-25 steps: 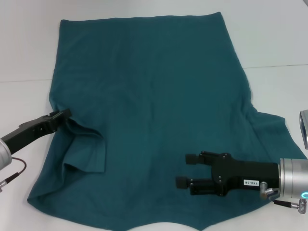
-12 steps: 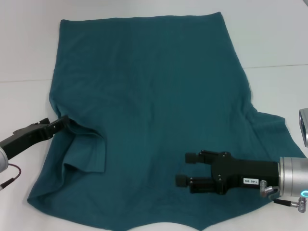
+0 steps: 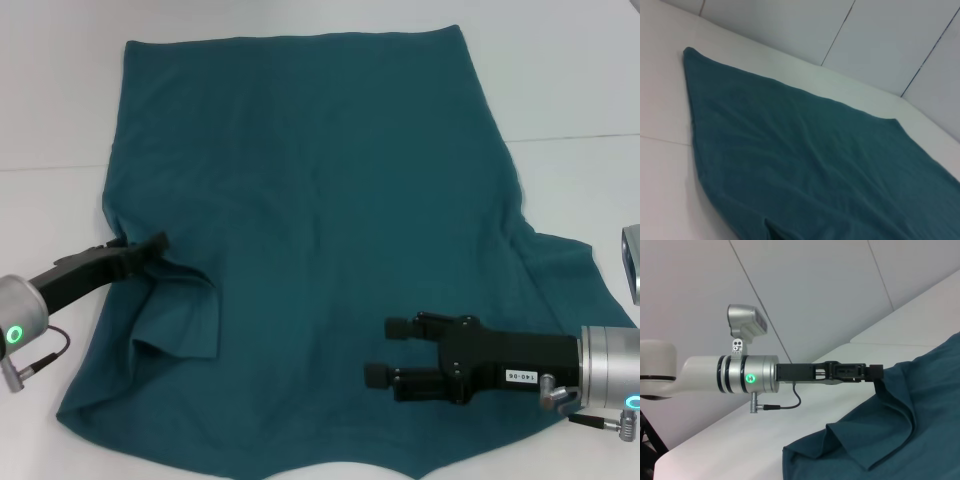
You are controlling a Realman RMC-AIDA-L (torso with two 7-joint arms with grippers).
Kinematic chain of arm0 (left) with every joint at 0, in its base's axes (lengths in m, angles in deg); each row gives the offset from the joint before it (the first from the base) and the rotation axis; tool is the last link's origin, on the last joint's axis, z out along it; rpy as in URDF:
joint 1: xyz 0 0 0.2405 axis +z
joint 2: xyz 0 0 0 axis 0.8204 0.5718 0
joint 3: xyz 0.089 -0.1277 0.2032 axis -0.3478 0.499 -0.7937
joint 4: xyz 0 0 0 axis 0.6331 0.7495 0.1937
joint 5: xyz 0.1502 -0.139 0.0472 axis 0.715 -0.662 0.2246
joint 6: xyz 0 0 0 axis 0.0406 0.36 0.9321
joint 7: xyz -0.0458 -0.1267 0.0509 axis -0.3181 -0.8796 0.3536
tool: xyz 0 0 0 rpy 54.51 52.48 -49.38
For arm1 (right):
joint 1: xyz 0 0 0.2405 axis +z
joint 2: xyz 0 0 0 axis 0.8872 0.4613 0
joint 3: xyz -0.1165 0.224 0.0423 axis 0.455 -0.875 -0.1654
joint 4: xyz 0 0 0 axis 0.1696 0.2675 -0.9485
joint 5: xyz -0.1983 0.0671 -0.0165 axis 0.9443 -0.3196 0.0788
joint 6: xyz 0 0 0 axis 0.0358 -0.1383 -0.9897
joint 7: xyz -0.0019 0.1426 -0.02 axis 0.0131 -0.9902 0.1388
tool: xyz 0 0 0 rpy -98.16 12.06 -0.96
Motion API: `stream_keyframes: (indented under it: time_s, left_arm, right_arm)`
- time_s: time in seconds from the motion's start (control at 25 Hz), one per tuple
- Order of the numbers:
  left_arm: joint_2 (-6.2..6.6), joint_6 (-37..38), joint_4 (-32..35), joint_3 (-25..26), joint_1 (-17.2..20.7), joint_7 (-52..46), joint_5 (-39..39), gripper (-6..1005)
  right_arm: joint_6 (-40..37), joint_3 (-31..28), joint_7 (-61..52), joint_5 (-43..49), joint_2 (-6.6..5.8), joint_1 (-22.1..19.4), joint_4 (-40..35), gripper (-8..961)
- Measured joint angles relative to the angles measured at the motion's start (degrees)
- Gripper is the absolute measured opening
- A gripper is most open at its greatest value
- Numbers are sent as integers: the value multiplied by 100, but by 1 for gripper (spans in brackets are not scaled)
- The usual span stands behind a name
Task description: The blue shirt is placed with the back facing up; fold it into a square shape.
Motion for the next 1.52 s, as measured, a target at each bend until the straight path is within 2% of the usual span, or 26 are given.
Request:
stream_keyframes:
  time_s: [0.28, 0.64, 0.72, 1.16, 1.52]
  left_arm:
    - [-9, -364, -137, -211, -194, -14, 3, 654]
    - [-3, -505, -135, -304, -243, -46, 6, 614]
    - [-3, -504, -135, -333, -260, -50, 7, 376]
    - [-5, -480, -143, -500, -390, -146, -33, -4]
    - [-18, -573, -310, -516, -621, -150, -49, 0]
  right_arm:
    - [0, 0, 0, -18, 6, -32, 24, 940]
    - [0, 0, 1, -35, 8, -41, 42, 939]
    - [0, 0, 1, -36, 8, -41, 44, 939]
    - [9, 0, 4, -45, 8, -41, 44, 940]
    - [18, 0, 31, -45, 8, -79, 44, 940]
